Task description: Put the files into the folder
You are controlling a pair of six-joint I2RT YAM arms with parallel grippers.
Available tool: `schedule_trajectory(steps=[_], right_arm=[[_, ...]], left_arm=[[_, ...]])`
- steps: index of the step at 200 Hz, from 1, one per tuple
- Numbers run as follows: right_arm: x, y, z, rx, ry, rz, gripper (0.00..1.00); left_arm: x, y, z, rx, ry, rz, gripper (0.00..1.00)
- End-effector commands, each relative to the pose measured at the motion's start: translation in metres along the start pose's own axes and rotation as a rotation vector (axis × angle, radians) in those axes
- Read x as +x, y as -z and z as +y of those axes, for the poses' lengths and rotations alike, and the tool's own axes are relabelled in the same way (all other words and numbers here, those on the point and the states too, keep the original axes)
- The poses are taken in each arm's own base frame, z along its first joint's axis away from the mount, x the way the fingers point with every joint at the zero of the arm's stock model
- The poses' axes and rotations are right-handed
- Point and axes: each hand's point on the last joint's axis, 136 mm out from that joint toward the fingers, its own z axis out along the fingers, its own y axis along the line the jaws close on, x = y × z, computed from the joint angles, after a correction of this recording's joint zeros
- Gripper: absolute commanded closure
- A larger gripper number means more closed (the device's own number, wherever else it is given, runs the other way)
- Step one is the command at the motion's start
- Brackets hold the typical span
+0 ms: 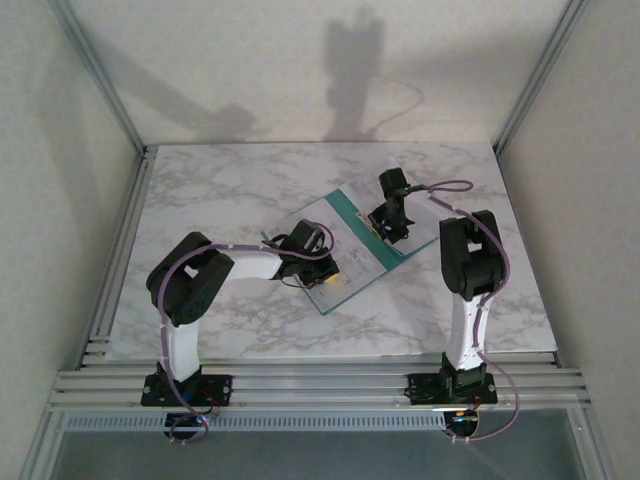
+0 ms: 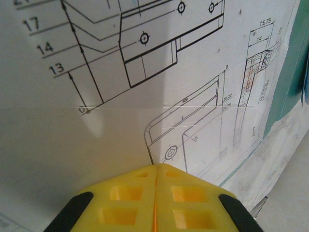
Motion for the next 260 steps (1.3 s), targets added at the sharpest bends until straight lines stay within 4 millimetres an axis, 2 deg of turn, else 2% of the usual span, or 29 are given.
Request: schedule_trajectory(steps=[1,133,198,260], right_arm=[[0.019,-0.037,-0.114,0.466,-0.024,0.031,1.00],[0.042,-0.040,-0.103,0.562,-0.080,0.098,1.00],[0.053,-0.042,-0.104,0.543,-0.073,0.102,1.00],[0.059,-0.041,-0.103,0.547,-0.065,0.102,1.00]], left_arm=[[0.008,-0.002,0.066,-0.219,0.072,0.013,0.93],[0.011,0.002,0.069,-0.212,0.073,0.015,0.93],[0.020,0.015,0.088,-0.228,0.085,0.020,0.93],[0.021,0.016,0.090,-0.231,0.079,0.021,0.93]])
